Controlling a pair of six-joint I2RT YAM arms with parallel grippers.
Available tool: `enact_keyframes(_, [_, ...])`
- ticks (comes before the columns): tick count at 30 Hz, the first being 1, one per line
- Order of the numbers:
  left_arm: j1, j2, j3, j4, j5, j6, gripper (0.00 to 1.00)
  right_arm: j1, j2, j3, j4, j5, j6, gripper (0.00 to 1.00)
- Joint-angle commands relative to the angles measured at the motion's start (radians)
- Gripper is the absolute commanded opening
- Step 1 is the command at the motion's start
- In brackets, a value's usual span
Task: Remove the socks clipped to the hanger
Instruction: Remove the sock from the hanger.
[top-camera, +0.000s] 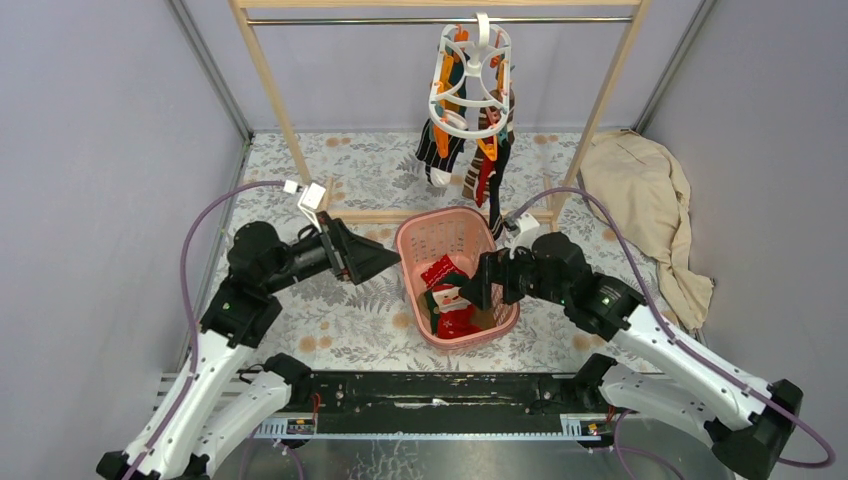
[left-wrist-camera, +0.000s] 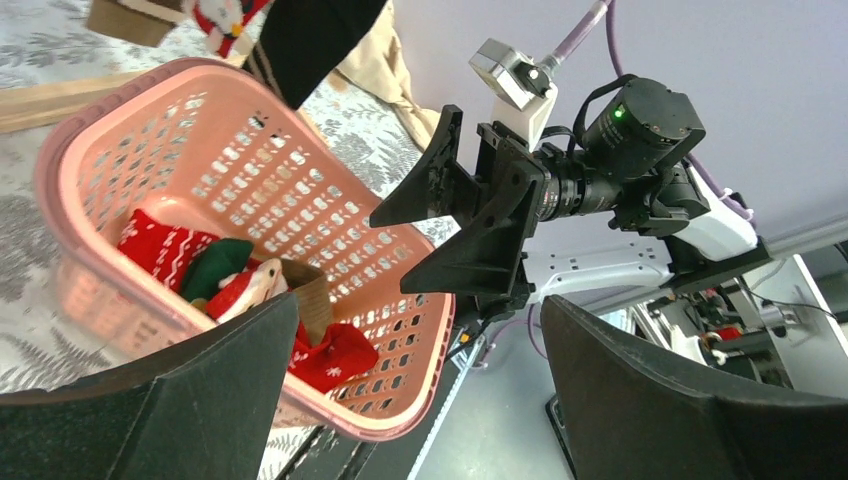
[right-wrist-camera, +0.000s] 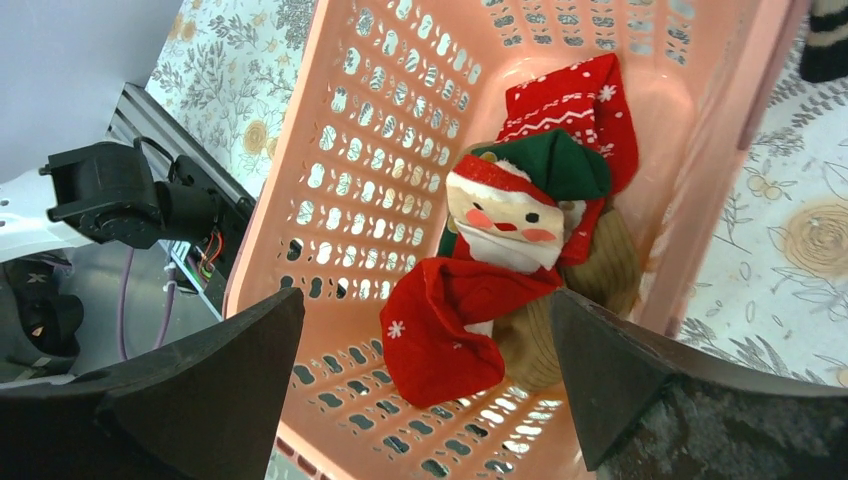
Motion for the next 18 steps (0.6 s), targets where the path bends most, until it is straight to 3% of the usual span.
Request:
enact_keyframes(1, [-0.007, -0.092, 0.067, -0.195, -0.111, 0.050, 0.99, -0.005, 0.050, 0.000, 0.135, -0.071, -0.009, 1.00])
enact_keyframes(9, [-0.006, -0.129, 0.034, -0.228, -0.210, 0.024, 0.99, -0.004, -0.018, -0.001, 0.081, -0.030, -0.034, 1.00])
enact_keyframes(18, [-0.006, 0.073, 0.039, -0.085, -0.255, 0.027, 0.99, -0.004, -0.210, -0.062, -0.047, 0.123, -0.035, 1.00])
